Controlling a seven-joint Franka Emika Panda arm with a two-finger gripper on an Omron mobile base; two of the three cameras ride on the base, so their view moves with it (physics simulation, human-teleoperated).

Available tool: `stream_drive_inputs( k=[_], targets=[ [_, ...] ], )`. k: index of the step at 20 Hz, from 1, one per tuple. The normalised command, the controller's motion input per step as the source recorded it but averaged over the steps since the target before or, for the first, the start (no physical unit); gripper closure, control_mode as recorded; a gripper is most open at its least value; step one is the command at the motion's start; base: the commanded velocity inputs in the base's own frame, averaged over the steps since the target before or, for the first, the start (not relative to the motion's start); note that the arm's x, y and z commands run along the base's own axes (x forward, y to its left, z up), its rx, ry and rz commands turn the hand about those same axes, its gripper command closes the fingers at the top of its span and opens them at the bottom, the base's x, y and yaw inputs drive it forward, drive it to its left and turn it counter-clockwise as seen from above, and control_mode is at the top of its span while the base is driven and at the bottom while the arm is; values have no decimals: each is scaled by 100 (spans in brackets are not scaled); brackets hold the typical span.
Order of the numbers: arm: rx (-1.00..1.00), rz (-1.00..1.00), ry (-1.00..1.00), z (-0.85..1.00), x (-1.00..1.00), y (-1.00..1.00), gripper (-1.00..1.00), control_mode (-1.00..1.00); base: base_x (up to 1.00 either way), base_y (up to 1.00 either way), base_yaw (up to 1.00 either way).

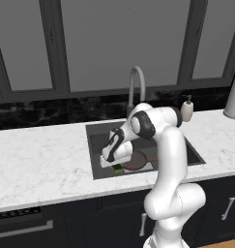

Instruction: Pick the pan and sponge and place them into the sink. Then turn on the water.

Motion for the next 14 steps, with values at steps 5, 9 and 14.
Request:
stream_drive_inputs(
  k=[5,9,14],
  targets=[
    [3,0,-2,-20,23,3,100,-100,0,0,0],
    [4,0,-2,-7,22,1,100,-100,0,0,0],
    [3,0,0,-4,20,1,100,-100,0,0,0]
  ],
)
